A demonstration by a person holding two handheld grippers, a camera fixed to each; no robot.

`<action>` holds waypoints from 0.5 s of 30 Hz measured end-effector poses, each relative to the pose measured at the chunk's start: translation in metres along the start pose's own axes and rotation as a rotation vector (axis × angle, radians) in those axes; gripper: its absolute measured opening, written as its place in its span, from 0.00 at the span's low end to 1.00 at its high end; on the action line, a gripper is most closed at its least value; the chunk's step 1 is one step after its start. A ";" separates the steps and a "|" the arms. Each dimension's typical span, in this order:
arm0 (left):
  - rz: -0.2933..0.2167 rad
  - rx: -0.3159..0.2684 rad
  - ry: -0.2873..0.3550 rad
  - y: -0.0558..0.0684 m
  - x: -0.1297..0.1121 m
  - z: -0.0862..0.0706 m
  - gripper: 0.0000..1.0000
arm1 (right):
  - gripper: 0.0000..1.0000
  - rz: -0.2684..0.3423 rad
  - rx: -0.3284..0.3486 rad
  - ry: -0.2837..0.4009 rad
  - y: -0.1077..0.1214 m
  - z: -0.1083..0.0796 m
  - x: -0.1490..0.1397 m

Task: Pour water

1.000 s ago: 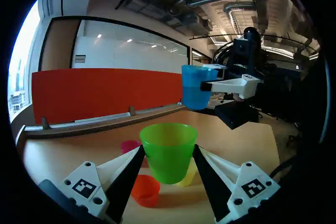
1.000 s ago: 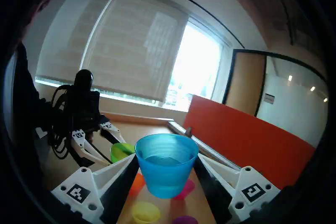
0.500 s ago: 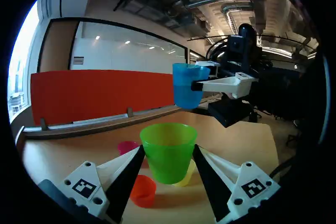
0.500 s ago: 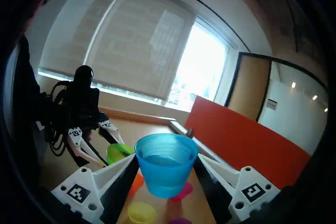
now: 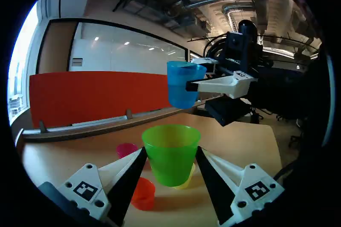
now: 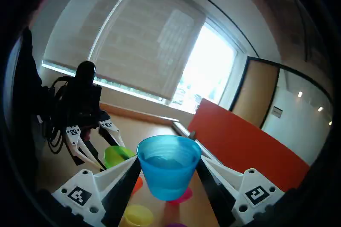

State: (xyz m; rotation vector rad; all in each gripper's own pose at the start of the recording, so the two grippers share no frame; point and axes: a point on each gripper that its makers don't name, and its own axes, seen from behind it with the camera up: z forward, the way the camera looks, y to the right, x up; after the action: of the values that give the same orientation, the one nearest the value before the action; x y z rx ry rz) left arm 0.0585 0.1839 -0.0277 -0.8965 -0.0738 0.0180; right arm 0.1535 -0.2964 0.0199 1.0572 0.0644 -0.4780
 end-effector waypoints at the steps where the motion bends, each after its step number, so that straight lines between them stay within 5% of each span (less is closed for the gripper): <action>1: 0.000 -0.001 -0.001 0.000 -0.001 0.000 0.83 | 0.89 -0.004 0.001 -0.002 0.000 0.000 0.000; 15: 0.002 -0.015 0.001 0.003 0.001 0.000 0.83 | 0.89 -0.065 0.000 -0.001 0.002 0.006 0.007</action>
State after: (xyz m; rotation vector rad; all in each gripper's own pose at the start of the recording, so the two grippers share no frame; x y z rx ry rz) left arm 0.0596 0.1864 -0.0301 -0.9119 -0.0720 0.0188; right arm 0.1594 -0.3028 0.0224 1.0572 0.0982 -0.5372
